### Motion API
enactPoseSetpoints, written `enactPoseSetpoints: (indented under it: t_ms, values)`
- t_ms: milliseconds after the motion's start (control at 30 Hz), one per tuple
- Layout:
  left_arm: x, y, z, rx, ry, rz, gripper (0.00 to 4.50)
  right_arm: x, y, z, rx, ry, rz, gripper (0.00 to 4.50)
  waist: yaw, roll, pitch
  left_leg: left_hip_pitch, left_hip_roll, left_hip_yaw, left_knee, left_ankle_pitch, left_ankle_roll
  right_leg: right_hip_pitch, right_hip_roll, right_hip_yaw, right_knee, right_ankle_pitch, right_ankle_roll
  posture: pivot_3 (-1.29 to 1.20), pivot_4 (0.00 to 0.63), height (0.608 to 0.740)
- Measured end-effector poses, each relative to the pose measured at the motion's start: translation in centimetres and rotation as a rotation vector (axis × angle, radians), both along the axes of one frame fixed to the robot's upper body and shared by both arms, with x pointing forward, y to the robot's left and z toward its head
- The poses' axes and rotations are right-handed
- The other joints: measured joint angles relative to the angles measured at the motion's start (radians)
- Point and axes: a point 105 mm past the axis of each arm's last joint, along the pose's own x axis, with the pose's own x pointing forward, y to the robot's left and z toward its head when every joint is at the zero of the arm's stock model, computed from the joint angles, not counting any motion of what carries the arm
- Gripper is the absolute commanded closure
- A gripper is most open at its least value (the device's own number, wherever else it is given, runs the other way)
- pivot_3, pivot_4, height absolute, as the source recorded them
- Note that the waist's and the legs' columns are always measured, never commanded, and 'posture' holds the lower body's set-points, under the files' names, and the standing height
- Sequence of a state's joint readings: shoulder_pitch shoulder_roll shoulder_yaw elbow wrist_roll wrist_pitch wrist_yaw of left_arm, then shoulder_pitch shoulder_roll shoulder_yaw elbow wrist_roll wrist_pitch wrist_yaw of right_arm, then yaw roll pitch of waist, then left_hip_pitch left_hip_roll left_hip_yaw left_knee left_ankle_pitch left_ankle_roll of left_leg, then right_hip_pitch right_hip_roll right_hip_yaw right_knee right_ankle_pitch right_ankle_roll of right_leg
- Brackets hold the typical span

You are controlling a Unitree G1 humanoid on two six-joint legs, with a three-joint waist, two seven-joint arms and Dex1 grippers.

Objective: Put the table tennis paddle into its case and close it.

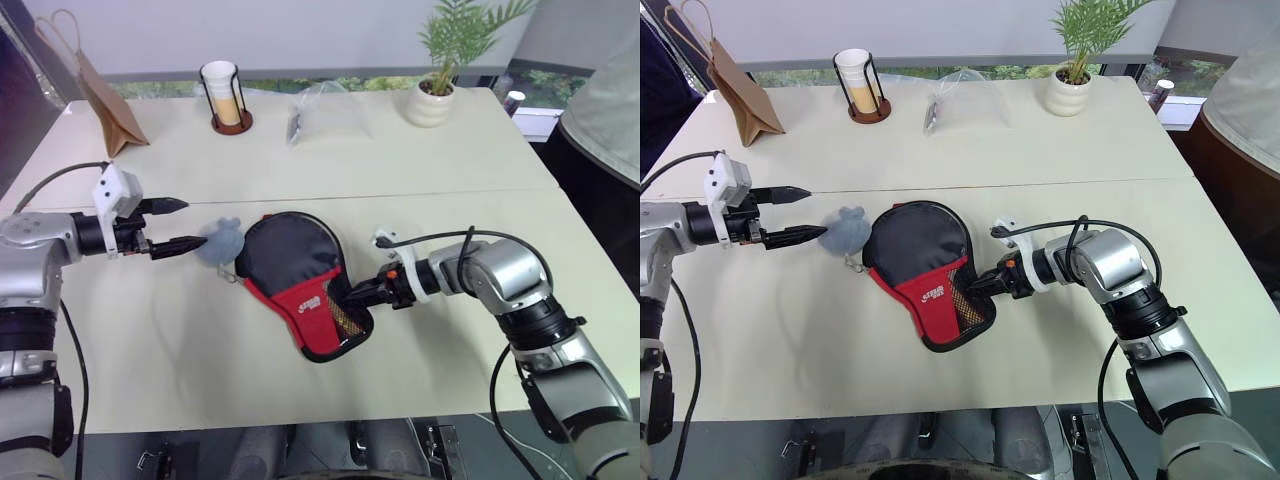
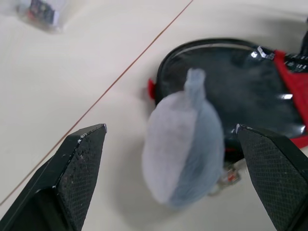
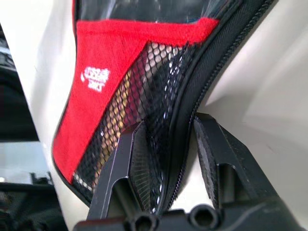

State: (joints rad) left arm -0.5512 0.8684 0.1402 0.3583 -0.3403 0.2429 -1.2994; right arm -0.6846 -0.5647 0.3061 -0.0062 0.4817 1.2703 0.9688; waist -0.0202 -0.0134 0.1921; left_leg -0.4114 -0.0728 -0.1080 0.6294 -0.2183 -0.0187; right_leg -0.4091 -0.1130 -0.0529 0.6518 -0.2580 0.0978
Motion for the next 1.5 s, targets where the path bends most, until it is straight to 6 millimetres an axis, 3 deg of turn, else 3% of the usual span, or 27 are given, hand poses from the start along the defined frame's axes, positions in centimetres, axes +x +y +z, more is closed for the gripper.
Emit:
enactPoseSetpoints:
  t_ms: [100, 333, 567, 900, 1300, 1333, 1367, 1500]
  values:
    - [0.0, -0.4, 0.4, -0.005, -0.014, -0.008, 0.0, -0.1, 0.2, -0.3, -0.002, 0.029, -0.012, 4.37, 0.001, 0.0, 0.0, 0.0, 0.0, 0.0, 0.0, 0.0, 0.0, 0.0, 0.0, 0.0, 0.0, 0.0, 0.0, 0.0, 0.15, 0.74]
    - [0.1, -1.3, 1.3, -0.015, -0.064, -0.013, 0.0, -0.7, -0.1, -0.5, -0.001, 0.1, -0.068, 4.37, 0.005, 0.0, 0.0, 0.0, 0.0, 0.0, 0.0, 0.0, 0.0, 0.0, 0.0, 0.0, 0.0, 0.0, 0.0, 0.0, 0.15, 0.74]
    - [0.2, -1.8, 1.8, -0.028, -0.1, -0.009, 0.0, -1.8, -1.7, -1.0, 0.051, 0.196, -0.232, 4.37, 0.012, 0.0, 0.0, 0.0, -0.002, 0.0, -0.001, 0.0, 0.0, 0.001, -0.002, 0.0, -0.001, 0.0, 0.0, 0.0, 0.15, 0.74]
    - [0.4, -2.2, 2.0, -0.041, -0.117, -0.01, 0.0, -4.8, -4.0, -1.4, 0.113, 0.206, -0.352, 4.37, 0.011, 0.0, 0.0, 0.0, -0.002, 0.0, -0.001, 0.0, 0.001, 0.002, -0.004, 0.0, -0.003, 0.0, 0.0, 0.0, 0.15, 0.74]
    - [0.9, -2.4, 2.3, -0.048, -0.125, -0.032, 0.0, -6.5, -4.3, -1.2, 0.134, 0.262, -0.454, 4.37, 0.009, 0.0, 0.0, 0.0, -0.002, 0.001, 0.0, -0.001, 0.002, 0.002, -0.004, 0.0, -0.003, 0.0, 0.0, 0.0, 0.15, 0.74]
    - [0.9, -2.3, 2.3, -0.048, -0.123, -0.032, 0.0, -6.6, -4.3, -1.1, 0.13, 0.266, -0.467, 3.77, 0.009, 0.0, 0.0, 0.0, -0.002, 0.001, 0.0, -0.001, 0.002, 0.002, -0.004, 0.0, -0.003, 0.0, 0.0, 0.0, 0.15, 0.74]
    - [0.9, -2.3, 2.2, -0.048, -0.123, -0.033, 0.0, -6.6, -4.4, -1.0, 0.129, 0.272, -0.483, 3.49, 0.008, 0.0, 0.0, 0.0, -0.002, 0.001, 0.0, -0.001, 0.002, 0.003, -0.004, 0.0, -0.003, 0.0, 0.0, 0.0, 0.15, 0.74]
    - [0.8, -2.3, 2.2, -0.035, -0.13, -0.039, 0.0, -6.5, -4.2, -0.5, 0.124, 0.279, -0.506, 1.61, 0.007, 0.0, 0.0, 0.0, -0.001, 0.001, 0.0, -0.001, 0.002, 0.003, -0.003, 0.0, -0.004, 0.0, 0.0, 0.0, 0.15, 0.74]
